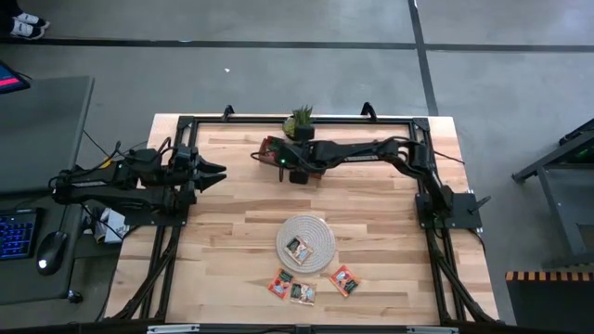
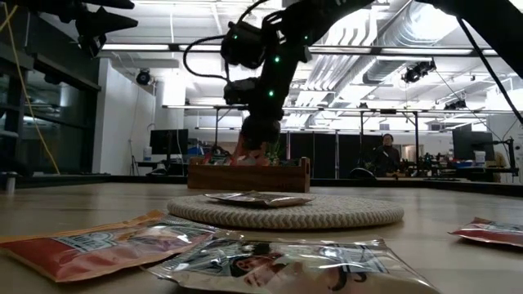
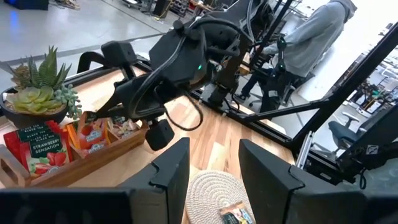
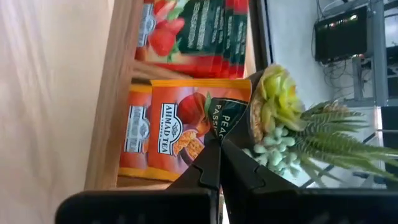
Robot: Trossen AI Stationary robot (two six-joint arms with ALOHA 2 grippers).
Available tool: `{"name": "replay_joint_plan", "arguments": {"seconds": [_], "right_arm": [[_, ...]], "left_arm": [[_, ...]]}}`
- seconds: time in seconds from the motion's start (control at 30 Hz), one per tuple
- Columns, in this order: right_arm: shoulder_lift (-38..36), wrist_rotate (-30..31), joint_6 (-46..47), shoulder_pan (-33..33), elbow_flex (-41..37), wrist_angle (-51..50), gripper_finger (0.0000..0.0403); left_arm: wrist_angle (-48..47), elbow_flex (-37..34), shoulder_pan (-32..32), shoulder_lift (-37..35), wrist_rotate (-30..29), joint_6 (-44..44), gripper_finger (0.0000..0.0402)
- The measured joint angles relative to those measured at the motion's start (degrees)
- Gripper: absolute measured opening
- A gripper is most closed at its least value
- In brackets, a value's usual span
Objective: Pick & Place Tea
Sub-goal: Put the orange tea bag into the middle section of the wooden organizer
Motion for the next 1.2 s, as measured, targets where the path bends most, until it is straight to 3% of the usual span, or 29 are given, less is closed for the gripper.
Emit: {"name": "replay_joint_plan", "arguments": {"seconds": [0.7,0.93,1.2], "right_arm": [[2.5,-8.2,7.6,-1.4,0.0,-2.0,0.0005],[2.5,-8.3,7.6,-1.4,0.0,-2.2,0.0034],[2.2,-10.3,7.6,-1.4,0.0,-2.2,0.0094]], "left_arm": [[-0.1,0.0,0.0,0.0,0.2,-0.1,0.0137],[-0.1,0.0,0.0,0.0,0.2,-0.2,0.0137],[-0.2,0.0,0.0,0.0,0.2,-0.2,0.0137]]}}
